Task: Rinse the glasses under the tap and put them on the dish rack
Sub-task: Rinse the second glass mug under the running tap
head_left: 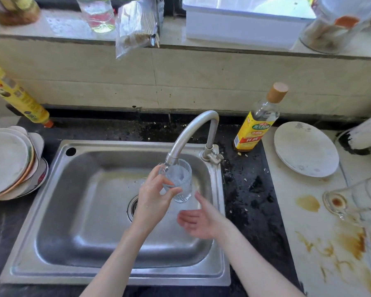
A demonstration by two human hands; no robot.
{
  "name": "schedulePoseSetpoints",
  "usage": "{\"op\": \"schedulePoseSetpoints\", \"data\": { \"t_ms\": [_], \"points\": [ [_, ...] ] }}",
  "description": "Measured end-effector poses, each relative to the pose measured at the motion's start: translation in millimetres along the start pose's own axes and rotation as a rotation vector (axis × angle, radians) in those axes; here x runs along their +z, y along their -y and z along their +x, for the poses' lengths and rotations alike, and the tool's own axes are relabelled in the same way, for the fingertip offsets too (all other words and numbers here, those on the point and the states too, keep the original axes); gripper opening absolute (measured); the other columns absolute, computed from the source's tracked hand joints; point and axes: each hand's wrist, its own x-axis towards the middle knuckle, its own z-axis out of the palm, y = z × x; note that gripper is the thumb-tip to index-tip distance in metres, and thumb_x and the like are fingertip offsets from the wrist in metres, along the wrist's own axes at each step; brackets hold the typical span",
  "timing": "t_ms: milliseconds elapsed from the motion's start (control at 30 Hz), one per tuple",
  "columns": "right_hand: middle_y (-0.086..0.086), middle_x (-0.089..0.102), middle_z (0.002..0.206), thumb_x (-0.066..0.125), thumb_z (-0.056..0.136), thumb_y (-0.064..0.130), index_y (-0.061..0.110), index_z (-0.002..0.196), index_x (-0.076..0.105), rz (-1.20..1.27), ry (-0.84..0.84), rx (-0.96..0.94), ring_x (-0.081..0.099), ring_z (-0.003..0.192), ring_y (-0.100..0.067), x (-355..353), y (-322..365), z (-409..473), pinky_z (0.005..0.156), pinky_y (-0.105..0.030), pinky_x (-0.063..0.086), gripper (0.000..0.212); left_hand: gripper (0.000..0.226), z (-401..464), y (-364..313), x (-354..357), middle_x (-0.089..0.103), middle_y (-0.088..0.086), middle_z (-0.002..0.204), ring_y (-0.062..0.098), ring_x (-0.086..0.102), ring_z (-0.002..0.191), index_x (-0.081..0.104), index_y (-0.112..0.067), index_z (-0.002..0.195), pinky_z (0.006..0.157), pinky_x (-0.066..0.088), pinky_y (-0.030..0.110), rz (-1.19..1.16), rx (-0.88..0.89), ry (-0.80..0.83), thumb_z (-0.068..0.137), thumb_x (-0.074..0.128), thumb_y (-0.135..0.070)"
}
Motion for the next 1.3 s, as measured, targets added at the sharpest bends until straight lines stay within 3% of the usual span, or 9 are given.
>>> {"op": "schedulePoseSetpoints", "data": {
  "t_ms": [200,400,500,600,700,800,900,1133,1300],
  "points": [
    [-0.021,0.061,0.095,0.06,0.073,0.067,-0.011,0.113,0.052,0.44,0.206,0.09,0.061,0.082,-0.03,23,2,-2,0.066,-0.037,0.053,0.089,0.032,-11,-6,5,0.049,-0.002,0.133,0.015,0.05,0.123,0.054,-0.035,0.065,0.1,0.041,0.033,-0.052,0.041,0.018,0.068,0.077,-0.012],
    [-0.026,0.063,0.091,0.061,0.078,0.049,-0.011,0.1,0.057,0.483,0.299,0.049,0.055,0.073,-0.025,25,5,-9,0.062,-0.026,0.046,0.064,0.038,-24,4,-3,0.04,-0.017,0.128,0.006,0.05,0.117,0.052,-0.029,0.079,0.088,0.043,0.015,-0.152,0.031,0.113,0.071,0.076,-0.002],
    [-0.022,0.06,0.116,0.072,0.066,0.043,-0.004,0.117,0.054,0.407,0.187,-0.059,0.058,0.083,-0.029,24,3,-7,0.056,-0.028,0.052,0.072,0.059,-33,0,-11,0.042,-0.006,0.122,0.014,0.055,0.11,0.038,-0.026,0.11,0.079,0.051,0.021,-0.414,-0.179,0.192,0.073,0.074,0.003],
    [-0.017,0.062,0.099,0.072,0.074,0.033,0.005,0.111,0.056,0.303,0.072,-0.23,0.062,0.079,-0.03,23,3,-12,0.052,-0.03,0.054,0.05,0.088,-33,0,-20,0.042,-0.008,0.126,0.005,0.056,0.107,0.018,-0.035,0.137,0.078,0.047,0.021,-0.407,-0.385,0.268,0.075,0.076,-0.016],
    [-0.015,0.064,0.101,0.07,0.08,0.029,0.008,0.106,0.06,0.101,0.034,-0.389,0.064,0.081,-0.027,21,2,-20,0.066,-0.034,0.057,0.034,0.079,-32,0,-23,0.046,-0.007,0.12,-0.001,0.058,0.094,0.028,-0.029,0.135,0.072,0.046,0.013,-0.274,-0.435,0.329,0.074,0.078,-0.023],
    [-0.015,0.064,0.115,0.075,0.076,0.026,0.008,0.116,0.054,-0.068,-0.003,-0.559,0.064,0.097,-0.024,22,1,-25,0.083,-0.036,0.053,0.049,0.064,-36,1,-21,0.048,-0.003,0.117,-0.001,0.056,0.087,0.034,-0.024,0.128,0.06,0.044,0.007,-0.166,-0.409,0.322,0.078,0.074,-0.019],
    [-0.005,0.062,0.118,0.08,0.067,0.031,0.018,0.114,0.048,-0.309,-0.103,-0.716,0.06,0.107,-0.018,22,-4,-37,0.097,-0.038,0.046,0.059,0.071,-43,8,-23,0.047,-0.002,0.124,0.009,0.05,0.103,0.033,-0.02,0.133,0.076,0.038,0.016,-0.023,-0.368,0.38,0.077,0.075,-0.029],
    [0.019,0.048,0.104,0.078,0.074,0.022,0.028,0.111,0.038,-0.705,-0.203,-0.957,0.047,0.098,0.001,17,-27,-60,0.087,-0.022,0.035,0.055,0.085,-54,10,-25,0.038,-0.001,0.143,0.015,0.042,0.125,0.028,-0.014,0.14,0.104,0.033,0.027,0.178,-0.263,0.493,0.074,0.074,-0.041],
    [0.007,0.05,0.122,0.08,0.069,0.031,0.017,0.131,0.037,-0.795,-0.305,-1.082,0.048,0.118,-0.011,20,-45,-72,0.098,-0.026,0.039,0.076,0.078,-49,5,-36,0.031,0.001,0.147,0.015,0.031,0.134,0.027,-0.015,0.141,0.106,0.025,0.025,0.458,-0.047,0.597,0.082,0.063,-0.049]
  ]
}}
